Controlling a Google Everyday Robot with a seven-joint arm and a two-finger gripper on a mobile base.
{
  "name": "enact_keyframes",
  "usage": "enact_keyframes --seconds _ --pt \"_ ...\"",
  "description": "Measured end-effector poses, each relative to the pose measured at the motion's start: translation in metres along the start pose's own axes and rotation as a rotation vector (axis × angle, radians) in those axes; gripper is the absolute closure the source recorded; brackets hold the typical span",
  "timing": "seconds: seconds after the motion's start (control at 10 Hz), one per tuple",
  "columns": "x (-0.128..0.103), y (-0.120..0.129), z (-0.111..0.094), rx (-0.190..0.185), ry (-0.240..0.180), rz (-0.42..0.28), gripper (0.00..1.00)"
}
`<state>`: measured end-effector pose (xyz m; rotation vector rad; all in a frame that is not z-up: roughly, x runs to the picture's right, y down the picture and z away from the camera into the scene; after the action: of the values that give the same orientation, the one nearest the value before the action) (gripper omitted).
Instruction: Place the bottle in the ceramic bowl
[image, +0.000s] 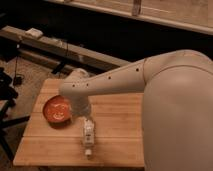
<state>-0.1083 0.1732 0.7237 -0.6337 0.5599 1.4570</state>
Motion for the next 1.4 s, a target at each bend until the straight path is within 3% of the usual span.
enact_keyframes --seconds 0.4,1.4 --pt "0.007 -0.007 0.033 -0.006 0.052 0.012 0.35" --pt "0.009 -0.017 0.085 -0.048 0.095 0.02 0.35"
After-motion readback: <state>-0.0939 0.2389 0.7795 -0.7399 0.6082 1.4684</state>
